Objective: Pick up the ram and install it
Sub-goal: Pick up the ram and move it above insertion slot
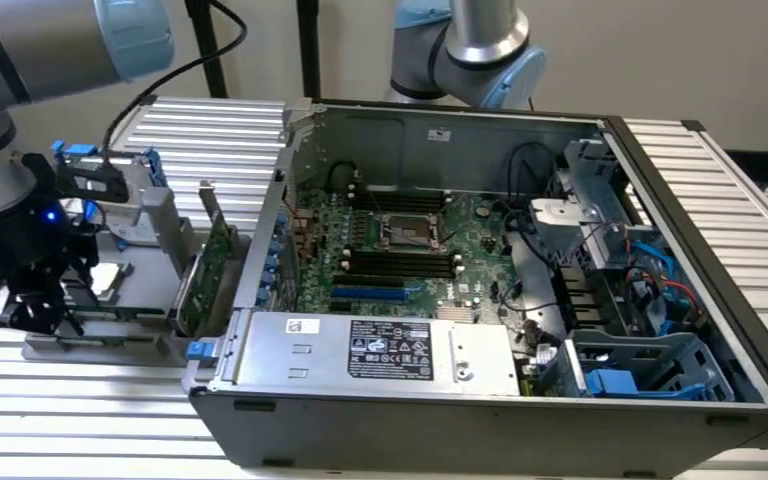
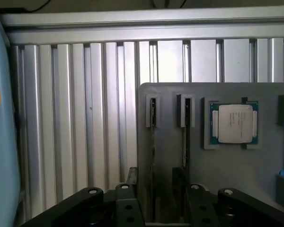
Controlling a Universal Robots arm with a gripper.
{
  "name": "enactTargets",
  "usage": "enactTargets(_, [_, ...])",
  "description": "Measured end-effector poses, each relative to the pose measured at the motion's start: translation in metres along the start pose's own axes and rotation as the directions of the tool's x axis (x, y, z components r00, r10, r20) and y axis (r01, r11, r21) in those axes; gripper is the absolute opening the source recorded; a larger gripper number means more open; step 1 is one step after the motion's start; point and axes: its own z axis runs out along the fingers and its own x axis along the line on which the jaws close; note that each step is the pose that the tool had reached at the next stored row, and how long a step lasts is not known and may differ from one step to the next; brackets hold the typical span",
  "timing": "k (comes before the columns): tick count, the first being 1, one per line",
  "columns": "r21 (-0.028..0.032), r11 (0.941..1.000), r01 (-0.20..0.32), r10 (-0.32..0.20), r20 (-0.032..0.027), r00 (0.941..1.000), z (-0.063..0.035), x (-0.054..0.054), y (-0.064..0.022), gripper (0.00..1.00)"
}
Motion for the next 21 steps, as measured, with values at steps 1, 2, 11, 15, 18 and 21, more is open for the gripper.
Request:
enactTargets(1, [0.0000,1.0000,0.000,0.000,0.0000,1.0000,0.0018,0.000,-0.0001,1.00])
enactTargets(2, [0.0000,1.0000,0.000,0.000,-0.0001,1.0000,0.0036,0.000,-0.0002,1.00])
enactTargets(11, [0.0012,1.0000,0.000,0.000,0.0003,1.0000,0.0200,0.002,-0.0017,1.00])
enactTargets(15, [0.0028,1.0000,0.000,0.000,0.0017,1.0000,0.0262,0.004,-0.0025,1.00])
enactTargets(18, [0.0055,1.0000,0.000,-0.001,0.0058,1.0000,0.0292,0.006,-0.0031,1.00])
enactTargets(21, [0.0089,1.0000,0.001,-0.001,0.0140,0.9999,0.0311,0.008,-0.0036,1.00])
